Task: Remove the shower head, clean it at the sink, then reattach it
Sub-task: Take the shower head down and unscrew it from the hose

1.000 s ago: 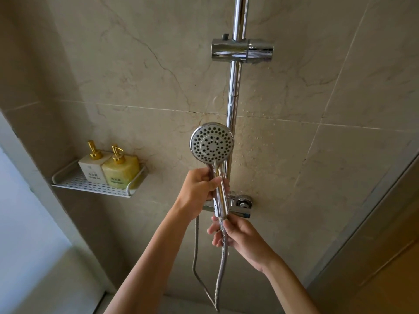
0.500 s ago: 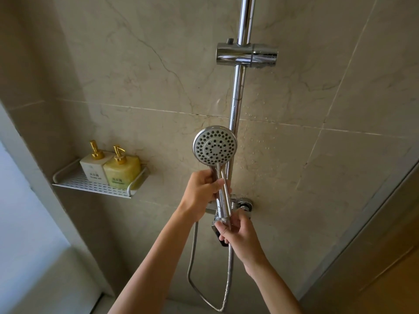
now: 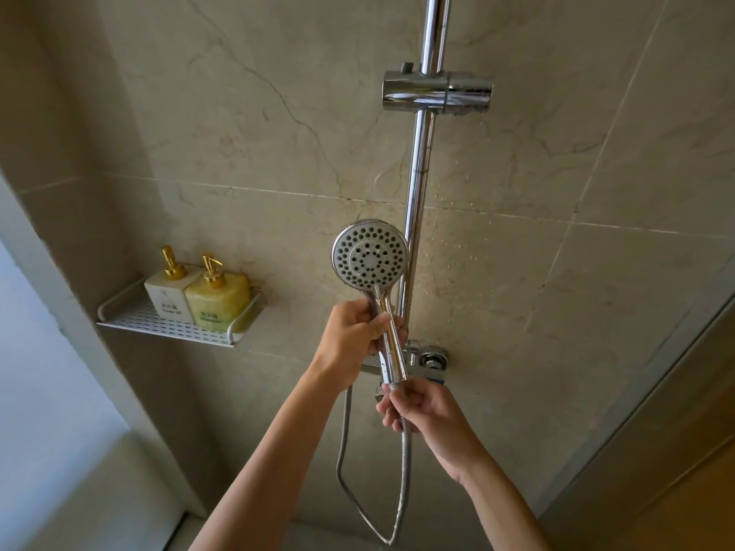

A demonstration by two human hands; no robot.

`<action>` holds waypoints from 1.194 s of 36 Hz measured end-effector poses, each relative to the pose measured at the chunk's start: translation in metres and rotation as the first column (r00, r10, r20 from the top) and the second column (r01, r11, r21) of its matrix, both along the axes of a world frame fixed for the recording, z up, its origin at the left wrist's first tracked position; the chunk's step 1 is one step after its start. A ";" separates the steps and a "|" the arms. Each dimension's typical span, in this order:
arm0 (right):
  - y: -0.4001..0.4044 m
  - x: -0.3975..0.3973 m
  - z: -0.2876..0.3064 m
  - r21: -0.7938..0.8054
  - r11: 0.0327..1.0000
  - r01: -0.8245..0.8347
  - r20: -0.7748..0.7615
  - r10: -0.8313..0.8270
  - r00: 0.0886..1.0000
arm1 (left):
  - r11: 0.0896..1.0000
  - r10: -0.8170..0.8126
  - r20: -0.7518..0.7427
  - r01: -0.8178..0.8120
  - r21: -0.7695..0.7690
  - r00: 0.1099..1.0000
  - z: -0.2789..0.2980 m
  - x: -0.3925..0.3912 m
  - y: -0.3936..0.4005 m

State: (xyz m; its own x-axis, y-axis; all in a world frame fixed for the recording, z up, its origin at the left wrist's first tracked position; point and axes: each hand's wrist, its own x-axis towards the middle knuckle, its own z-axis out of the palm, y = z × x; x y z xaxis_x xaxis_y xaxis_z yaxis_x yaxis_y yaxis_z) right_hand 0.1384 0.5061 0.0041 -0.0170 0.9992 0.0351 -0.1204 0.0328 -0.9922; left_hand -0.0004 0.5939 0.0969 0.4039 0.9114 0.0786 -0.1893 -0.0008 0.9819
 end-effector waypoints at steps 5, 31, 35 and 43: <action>0.003 -0.001 -0.002 0.022 0.994 0.107 0.054 -0.108 0.993 | 1.000 0.026 -0.007 -0.026 0.006 1.000 0.001 0.003 0.000; 0.010 0.019 -0.006 -0.047 0.990 0.135 0.065 -0.131 0.989 | 0.997 0.058 -0.009 -0.059 -0.043 0.998 -0.005 0.014 0.004; 0.008 0.020 -0.014 -0.036 0.977 0.209 0.035 -0.208 0.977 | 0.995 0.057 0.041 -0.053 -0.083 0.998 -0.001 0.016 0.003; -0.001 0.030 -0.014 -0.037 0.973 0.228 0.067 -0.225 0.972 | 0.994 0.092 0.006 -0.091 -0.067 0.996 0.001 0.012 0.004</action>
State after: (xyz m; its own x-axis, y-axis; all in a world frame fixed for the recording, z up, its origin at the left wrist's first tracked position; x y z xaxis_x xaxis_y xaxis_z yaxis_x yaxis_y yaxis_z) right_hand 0.1689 0.5052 -0.0098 0.2093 0.9779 -0.0026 -0.0528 0.0087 -0.9986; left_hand 0.0115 0.5981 0.0979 0.3180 0.9479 0.0195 -0.2003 0.0471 0.9786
